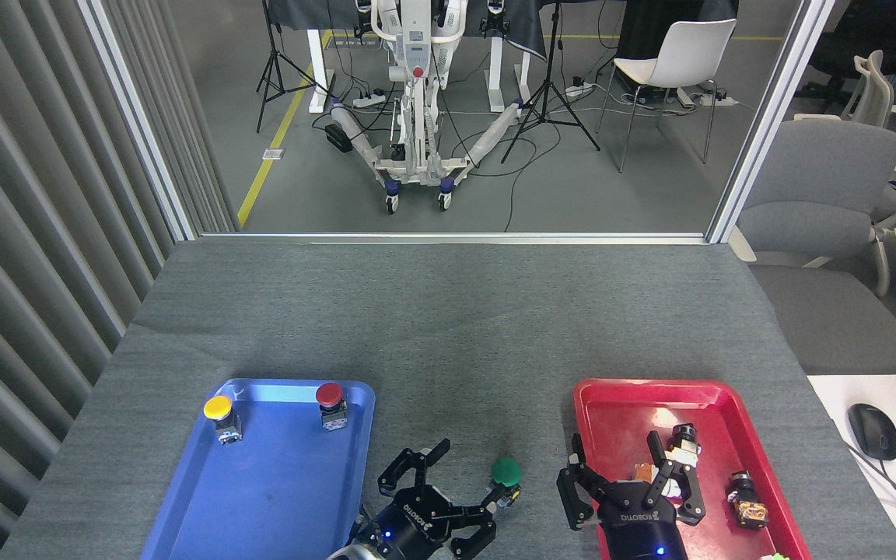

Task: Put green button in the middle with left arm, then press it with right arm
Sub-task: 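Carry the green button with the left gripper toward the table's middle, then move the right gripper over the green button and press down on it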

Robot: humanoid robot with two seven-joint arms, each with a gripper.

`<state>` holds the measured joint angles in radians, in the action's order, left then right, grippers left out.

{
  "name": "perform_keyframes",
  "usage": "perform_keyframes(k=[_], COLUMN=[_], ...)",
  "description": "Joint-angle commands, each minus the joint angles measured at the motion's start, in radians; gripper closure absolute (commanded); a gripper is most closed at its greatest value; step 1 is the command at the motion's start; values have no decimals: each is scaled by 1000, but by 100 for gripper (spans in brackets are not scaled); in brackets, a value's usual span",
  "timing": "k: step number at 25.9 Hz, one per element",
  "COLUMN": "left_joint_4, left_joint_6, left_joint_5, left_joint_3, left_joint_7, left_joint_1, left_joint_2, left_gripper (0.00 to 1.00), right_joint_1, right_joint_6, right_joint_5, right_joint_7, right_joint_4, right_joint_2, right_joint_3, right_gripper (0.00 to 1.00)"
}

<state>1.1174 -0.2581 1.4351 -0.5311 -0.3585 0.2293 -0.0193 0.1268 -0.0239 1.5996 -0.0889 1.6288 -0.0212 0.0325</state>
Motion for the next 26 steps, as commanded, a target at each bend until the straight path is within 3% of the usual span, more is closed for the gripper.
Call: perform_keyframes(k=[1, 2, 6, 8, 9, 15, 21, 26], left_joint_4=[156, 186, 312, 361, 384, 331, 306, 236], left_joint_6=[39, 48, 105, 105, 108, 102, 117, 117], left_joint_5=[-1, -1, -1, 1, 1, -2, -18, -56], left_joint_3=[76, 118, 378, 465, 496, 597, 603, 600], left_joint_7=[4, 4, 1, 1, 1, 6, 7, 87], left_joint_1=[-103, -137, -278, -315, -334, -344, -320, -188], left_joint_2=[-63, -76, -83, -85, -90, -114, -97, -73], left_gripper=[0, 0, 1, 4, 8, 5, 3, 3], right_joint_1=[-3, -3, -6, -6, -12, -33, -50, -62], right_joint_6=[-1, -4, -51, -67, -67, -44, 5, 22], right_joint_5=[0, 0, 25, 68, 71, 79, 97, 97], right_joint_7=[3, 3, 17, 28, 35, 74, 74, 72], right_joint_4=[-1, -1, -1, -1, -3, -41, -132, -193], right_joint_2=[4, 3, -5, 3, 7, 37, 37, 44], right_joint_3=[26, 35, 59, 72, 86, 141, 165, 176], right_gripper=[12, 20, 66, 76, 79, 96, 98, 97])
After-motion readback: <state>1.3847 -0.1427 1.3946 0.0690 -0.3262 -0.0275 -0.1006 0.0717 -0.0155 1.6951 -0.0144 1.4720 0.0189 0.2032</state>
